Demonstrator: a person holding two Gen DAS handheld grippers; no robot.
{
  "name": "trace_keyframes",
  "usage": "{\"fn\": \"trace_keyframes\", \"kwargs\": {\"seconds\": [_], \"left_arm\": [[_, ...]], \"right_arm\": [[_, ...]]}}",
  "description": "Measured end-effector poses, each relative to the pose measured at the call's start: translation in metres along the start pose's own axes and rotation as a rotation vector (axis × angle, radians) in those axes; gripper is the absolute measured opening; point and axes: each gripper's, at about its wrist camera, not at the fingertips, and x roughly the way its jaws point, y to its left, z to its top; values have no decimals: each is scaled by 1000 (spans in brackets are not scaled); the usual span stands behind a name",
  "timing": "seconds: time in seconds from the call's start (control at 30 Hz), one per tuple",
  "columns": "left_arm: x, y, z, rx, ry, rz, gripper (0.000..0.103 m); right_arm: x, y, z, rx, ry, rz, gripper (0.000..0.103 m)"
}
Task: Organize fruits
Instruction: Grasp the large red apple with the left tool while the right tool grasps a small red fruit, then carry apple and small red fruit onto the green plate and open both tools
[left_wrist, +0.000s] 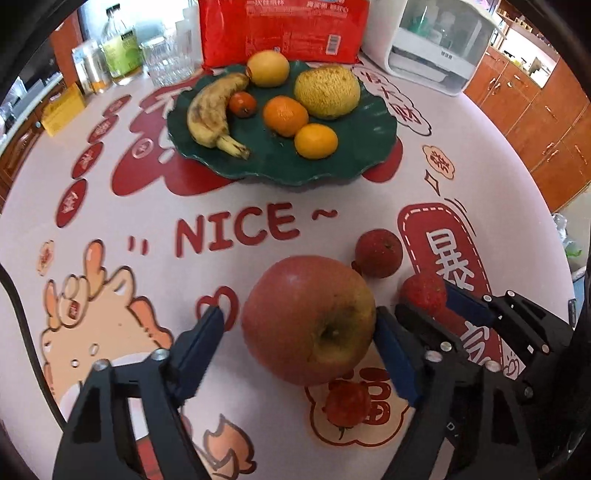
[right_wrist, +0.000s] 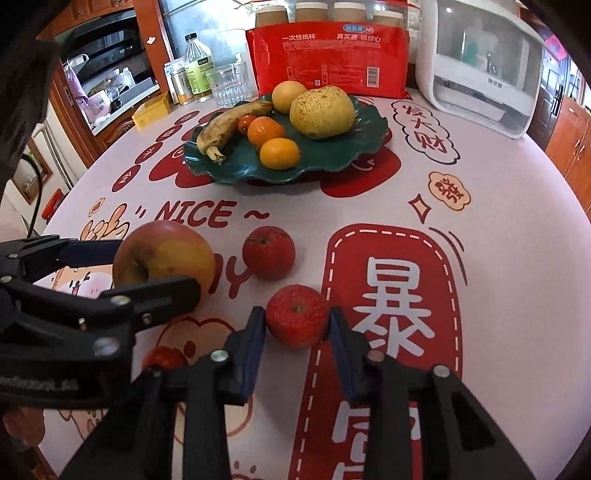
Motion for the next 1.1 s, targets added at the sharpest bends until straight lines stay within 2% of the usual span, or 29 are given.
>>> {"fn": "trace_keyframes", "kwargs": {"seconds": [0.07,0.43,0.6,0.87,1.1], "left_arm": [[5,0,-1,-8,17,-21,68],[4,1,-5,-26,5,-19,67],[-8,7,-10,-39,-7,-7,67],[-63,13,-7,-43,-84,12,67],[-120,19,16,-38,-168,37,67]], "right_arm": [[0,0,0,-2,-1,-2,35],[-5,0,-1,13,0,18,34],[-12,4,-1,6,-5,26,34],[-41,7,6,-7,-38,42,34],[-86,7,43,-21,-101,63,34]]}}
